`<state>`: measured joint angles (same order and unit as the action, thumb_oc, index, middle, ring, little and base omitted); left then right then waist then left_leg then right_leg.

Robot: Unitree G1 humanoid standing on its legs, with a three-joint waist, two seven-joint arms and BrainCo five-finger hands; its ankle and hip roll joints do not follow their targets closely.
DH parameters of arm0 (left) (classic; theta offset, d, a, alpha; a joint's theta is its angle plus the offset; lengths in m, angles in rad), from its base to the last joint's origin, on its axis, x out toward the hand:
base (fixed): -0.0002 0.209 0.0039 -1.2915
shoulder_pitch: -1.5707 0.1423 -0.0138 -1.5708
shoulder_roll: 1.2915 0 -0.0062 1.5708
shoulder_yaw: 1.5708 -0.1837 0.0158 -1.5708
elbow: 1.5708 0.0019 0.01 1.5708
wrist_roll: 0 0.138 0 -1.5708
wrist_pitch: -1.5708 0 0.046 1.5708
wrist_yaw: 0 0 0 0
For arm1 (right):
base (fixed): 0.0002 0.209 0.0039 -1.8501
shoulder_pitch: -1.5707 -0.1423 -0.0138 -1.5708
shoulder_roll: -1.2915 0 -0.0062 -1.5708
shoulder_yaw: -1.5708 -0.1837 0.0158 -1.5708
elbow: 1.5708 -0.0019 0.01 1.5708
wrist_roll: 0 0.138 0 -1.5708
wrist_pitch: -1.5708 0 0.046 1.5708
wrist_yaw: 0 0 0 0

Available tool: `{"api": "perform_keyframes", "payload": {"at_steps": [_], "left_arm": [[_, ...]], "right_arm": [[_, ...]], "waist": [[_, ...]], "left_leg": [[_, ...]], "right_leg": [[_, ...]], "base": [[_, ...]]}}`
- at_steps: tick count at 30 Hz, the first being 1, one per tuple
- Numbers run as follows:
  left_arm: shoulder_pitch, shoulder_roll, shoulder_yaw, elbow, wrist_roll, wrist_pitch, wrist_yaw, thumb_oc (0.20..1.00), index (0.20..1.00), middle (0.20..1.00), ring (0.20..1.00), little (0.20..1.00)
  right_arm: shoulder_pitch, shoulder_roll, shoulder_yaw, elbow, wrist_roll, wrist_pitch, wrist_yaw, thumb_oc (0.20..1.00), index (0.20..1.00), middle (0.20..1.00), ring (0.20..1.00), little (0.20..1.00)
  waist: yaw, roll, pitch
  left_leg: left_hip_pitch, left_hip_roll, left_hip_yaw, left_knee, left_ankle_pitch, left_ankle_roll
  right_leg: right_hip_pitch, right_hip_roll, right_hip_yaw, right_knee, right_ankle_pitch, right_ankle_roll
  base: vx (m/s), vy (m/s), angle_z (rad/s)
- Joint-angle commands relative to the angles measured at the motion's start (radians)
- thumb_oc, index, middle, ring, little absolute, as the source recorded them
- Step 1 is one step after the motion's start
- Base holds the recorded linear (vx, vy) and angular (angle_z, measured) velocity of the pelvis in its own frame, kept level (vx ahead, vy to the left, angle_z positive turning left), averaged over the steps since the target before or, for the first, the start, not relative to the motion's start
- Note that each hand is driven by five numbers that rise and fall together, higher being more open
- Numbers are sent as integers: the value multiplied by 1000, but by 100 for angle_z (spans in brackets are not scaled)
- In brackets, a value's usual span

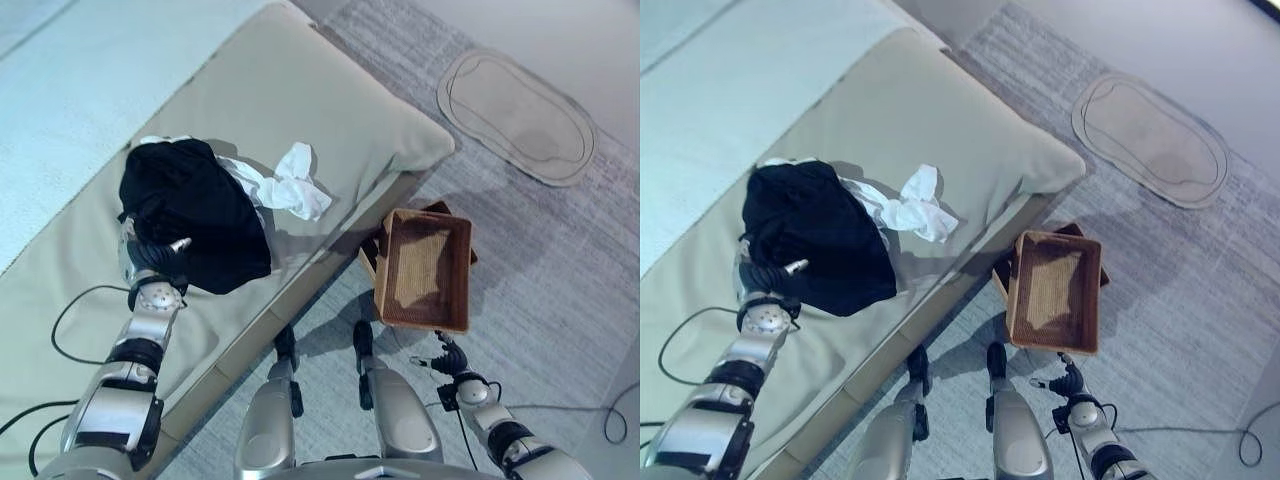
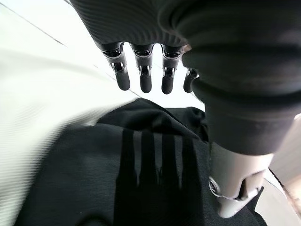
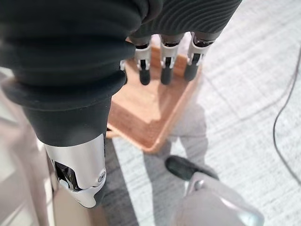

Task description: Pick up clothes into the bucket

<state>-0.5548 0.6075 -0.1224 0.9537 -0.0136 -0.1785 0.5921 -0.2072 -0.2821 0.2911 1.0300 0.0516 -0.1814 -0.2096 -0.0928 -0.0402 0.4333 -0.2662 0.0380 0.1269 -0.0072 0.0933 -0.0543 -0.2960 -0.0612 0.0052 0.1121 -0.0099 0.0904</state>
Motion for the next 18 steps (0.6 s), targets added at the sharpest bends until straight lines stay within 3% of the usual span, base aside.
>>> {"api": "perform_keyframes", "payload": {"at_steps": [1, 12, 13, 14, 18], "left_arm": [[-84, 65, -14, 23, 65, -5, 51, 1000, 1000, 1000, 1000, 1000], [-221, 77, -72, 117, 32, 7, 27, 1000, 1000, 1000, 1000, 1000], [-229, 74, -72, 132, 23, 6, 26, 567, 567, 567, 567, 567], [-231, 67, -73, 140, 15, 6, 23, 200, 200, 200, 200, 200], [-217, 41, -64, 161, -11, 3, 13, 200, 200, 200, 200, 200]], "right_arm": [[2, 11, 49, -37, 53, -50, -20, 1000, 1000, 1000, 1000, 1000], [-28, 0, 69, -152, 122, -94, -34, 1000, 1000, 1000, 1000, 1000], [-32, 1, 73, -155, 126, -95, -35, 1000, 1000, 1000, 1000, 1000], [-32, 4, 76, -157, 129, -97, -38, 1000, 1000, 1000, 1000, 1000], [-27, 19, 90, -161, 133, -100, -32, 1000, 1000, 1000, 1000, 1000]], "waist": [[-13, -54, -23], [-50, -113, 57], [-53, -121, 61], [-47, -114, 58], [-43, -133, 53]], "left_leg": [[-61, -39, 47, 227, -178, 49], [-285, -2, 73, 470, -267, 64], [-300, 4, 76, 488, -275, 66], [-301, 16, 64, 508, -319, 63], [-316, 37, 76, 552, -348, 71]], "right_leg": [[-71, -42, 48, -54, 108, 53], [-215, -16, 96, -46, 142, 53], [-222, -11, 101, -46, 144, 54], [-214, 5, 104, -50, 125, 59], [-212, 26, 129, -64, 132, 64]], "base": [[-19, 7, -26], [-26, 3, -16], [77, 47, -10], [90, 45, -11], [39, 25, -21]]}}
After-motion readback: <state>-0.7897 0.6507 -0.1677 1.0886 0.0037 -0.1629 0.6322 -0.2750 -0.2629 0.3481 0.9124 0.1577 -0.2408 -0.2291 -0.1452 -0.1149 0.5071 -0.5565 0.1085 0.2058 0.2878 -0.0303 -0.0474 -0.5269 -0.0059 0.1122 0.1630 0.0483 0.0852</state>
